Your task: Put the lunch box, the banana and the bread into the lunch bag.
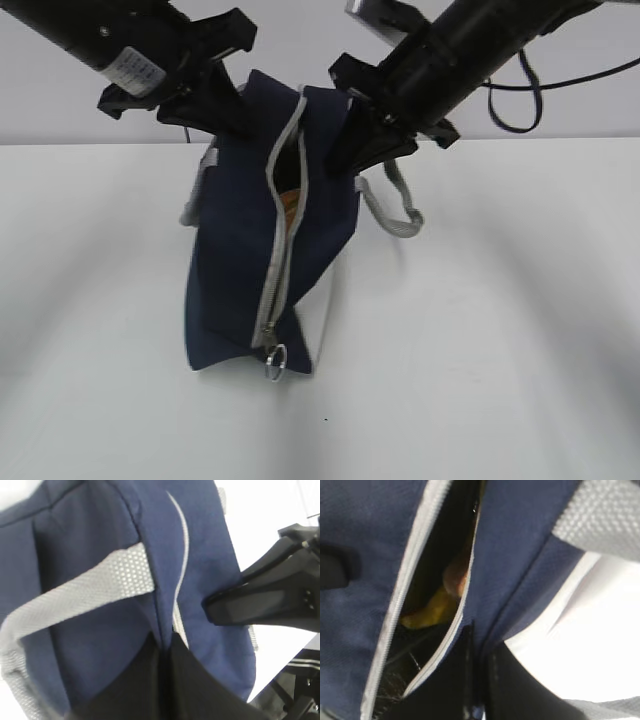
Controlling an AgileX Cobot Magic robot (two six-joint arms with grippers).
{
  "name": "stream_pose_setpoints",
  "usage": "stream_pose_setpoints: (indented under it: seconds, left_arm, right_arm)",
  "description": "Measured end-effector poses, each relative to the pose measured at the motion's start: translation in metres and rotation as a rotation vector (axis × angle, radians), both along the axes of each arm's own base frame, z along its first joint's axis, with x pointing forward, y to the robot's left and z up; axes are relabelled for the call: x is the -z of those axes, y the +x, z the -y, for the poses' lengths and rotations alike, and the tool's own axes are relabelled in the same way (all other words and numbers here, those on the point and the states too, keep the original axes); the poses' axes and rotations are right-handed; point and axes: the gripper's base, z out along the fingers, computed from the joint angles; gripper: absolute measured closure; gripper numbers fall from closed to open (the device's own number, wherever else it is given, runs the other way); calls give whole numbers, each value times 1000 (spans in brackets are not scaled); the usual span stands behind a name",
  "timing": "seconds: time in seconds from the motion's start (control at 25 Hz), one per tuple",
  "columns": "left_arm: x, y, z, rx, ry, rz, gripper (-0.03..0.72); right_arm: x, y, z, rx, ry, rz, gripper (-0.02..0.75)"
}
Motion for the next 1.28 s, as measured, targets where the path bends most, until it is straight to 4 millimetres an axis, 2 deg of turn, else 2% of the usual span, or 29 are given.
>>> stream_pose_setpoints:
  seconds: [0.16,0.32,0.6,0.76,0.8,0.88,0.92,1.0,1.08,1.12,1.2,1.28]
  left_arm:
    - [2,5,17,-16,-54,31,691]
    - [10,18,26,-60,-119,23,691]
    - [32,33,34,-102,-153,-25,691]
    - [38,35,35,-103,-148,-37,691]
    - [38,35,35,-103,-147,-37,691]
    - [39,35,34,-101,-138,-32,684]
    - [39,35,34,-100,-129,-26,664]
    - [40,36,32,-95,-108,-13,571]
    - [39,36,31,-91,-93,-4,409]
    - [37,35,29,-91,-92,-1,330]
    - [31,33,26,-88,-94,7,225]
    - [21,30,21,-84,-94,21,182]
  right_arm:
    - [-16,-3,15,25,-104,55,746]
    - [-24,-1,21,40,-167,96,746]
    - [-16,4,26,46,-244,97,746]
    - [-7,8,26,43,-257,79,742]
    - [-6,8,26,42,-258,77,729]
    - [-6,8,26,44,-258,76,657]
    - [-7,8,25,44,-253,75,591]
    - [-7,8,24,46,-239,72,459]
    - [-8,8,24,50,-232,68,371]
    - [-8,8,23,54,-230,65,350]
    - [-12,6,24,67,-225,68,332]
    - [-22,2,25,76,-216,86,325]
